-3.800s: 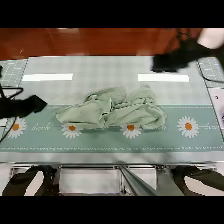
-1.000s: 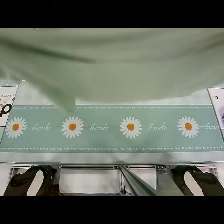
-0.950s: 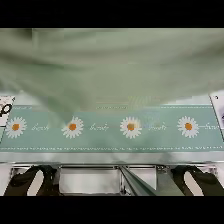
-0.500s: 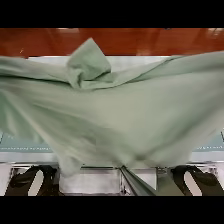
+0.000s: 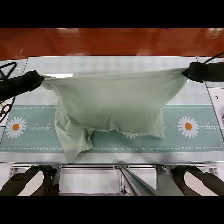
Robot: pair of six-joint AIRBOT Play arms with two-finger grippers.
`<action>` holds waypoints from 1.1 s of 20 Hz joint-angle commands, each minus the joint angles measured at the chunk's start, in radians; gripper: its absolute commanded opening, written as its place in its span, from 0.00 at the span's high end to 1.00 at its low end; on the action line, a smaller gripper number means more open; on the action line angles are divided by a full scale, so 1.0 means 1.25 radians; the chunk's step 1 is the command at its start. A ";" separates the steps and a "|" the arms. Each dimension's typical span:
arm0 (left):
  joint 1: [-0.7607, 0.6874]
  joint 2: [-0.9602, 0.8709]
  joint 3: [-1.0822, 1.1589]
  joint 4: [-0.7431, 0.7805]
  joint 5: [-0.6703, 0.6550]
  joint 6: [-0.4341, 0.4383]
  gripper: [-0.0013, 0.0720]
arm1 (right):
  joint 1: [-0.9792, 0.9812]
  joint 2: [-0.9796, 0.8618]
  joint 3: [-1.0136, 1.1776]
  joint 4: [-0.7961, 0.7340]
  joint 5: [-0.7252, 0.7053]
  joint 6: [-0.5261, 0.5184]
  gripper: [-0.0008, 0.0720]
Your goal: Fold the shirts.
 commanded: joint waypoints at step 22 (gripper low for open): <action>0.444 -0.145 -0.133 -0.151 -0.494 0.147 0.29 | -0.373 0.100 -0.602 0.239 -0.004 -0.136 0.42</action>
